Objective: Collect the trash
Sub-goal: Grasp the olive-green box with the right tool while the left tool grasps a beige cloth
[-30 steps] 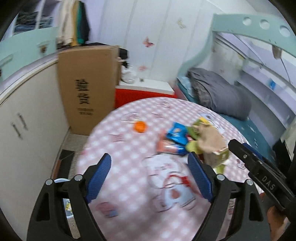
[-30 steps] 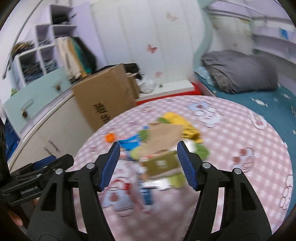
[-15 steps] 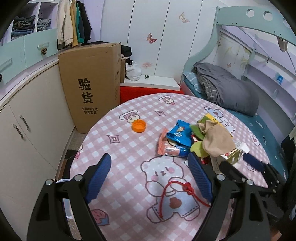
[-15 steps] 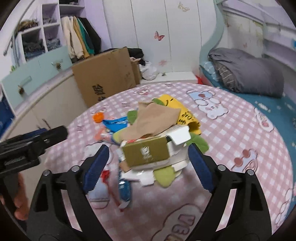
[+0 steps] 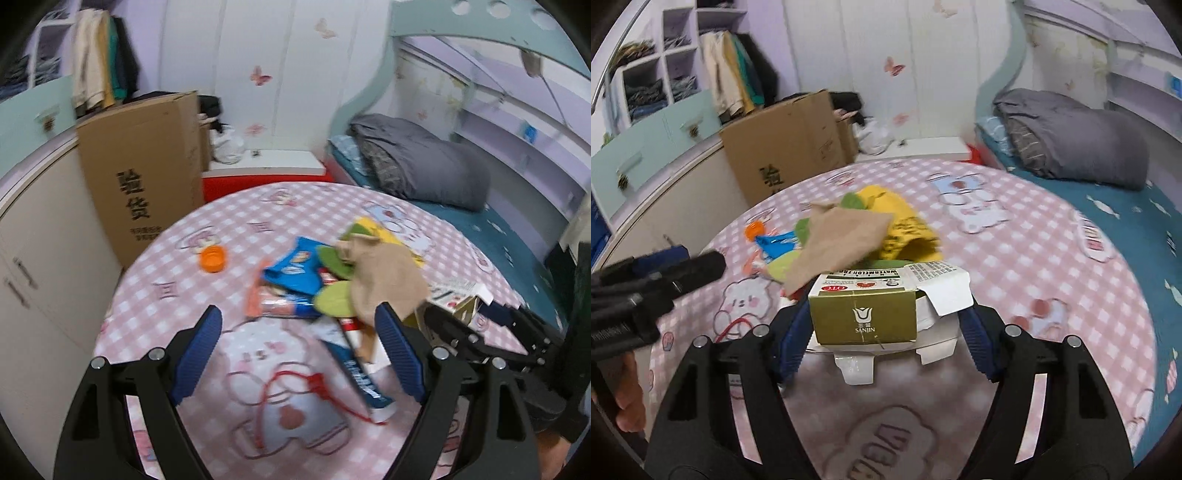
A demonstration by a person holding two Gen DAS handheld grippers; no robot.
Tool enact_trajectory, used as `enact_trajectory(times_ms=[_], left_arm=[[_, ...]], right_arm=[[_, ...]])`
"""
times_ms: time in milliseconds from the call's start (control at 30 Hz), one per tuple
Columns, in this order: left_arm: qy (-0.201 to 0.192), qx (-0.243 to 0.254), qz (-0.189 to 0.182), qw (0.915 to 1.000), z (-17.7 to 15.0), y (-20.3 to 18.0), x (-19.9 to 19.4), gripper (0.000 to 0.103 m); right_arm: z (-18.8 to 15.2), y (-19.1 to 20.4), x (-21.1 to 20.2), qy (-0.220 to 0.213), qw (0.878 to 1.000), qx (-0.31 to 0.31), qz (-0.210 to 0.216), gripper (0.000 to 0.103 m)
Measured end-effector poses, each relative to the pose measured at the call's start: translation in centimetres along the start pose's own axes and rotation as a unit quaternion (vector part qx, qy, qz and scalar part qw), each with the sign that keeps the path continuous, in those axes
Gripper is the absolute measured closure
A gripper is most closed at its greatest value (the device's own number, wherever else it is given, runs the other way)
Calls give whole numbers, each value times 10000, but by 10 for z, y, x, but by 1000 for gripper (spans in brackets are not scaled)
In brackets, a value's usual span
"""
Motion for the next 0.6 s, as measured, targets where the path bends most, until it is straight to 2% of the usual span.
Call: enact_trajectory(times_ms=[133,267,400,500,533,567,600], left_arm=[[122,510,-212,9984,-3,-34,16,20],[224,959,-202,9949,-6,-59,31,20],[226,1105,-106,9936,-1,-69,41,20],[329,1017,-78,9942,2,-68,50,21],[320,1031,-73,9941,3,-68,52,23],[363,1091,-69,9933,3,-69,56,31],[452,1132,-84,9925,1,-70,60,44]], right_arm=[[2,-32,-10,-152,9987,391,-275,32],[2,-51,-12,-174,9972,645,-340,32],[0,-59,-15,-206,9960,762,-413,32],[-2,-57,-16,-198,9961,788,-345,32],[-1,-57,-15,-198,9963,755,-352,32],[-1,-56,-14,-193,9965,742,-325,32],[0,-54,-14,-186,9966,741,-299,32]])
Point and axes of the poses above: each gripper's, at about its wrist camera, not at the fingertips, and x roughly the way its jaws point, y to its left, z to its top, the point moved 10 cm from there along x, roughly the way its jaws point
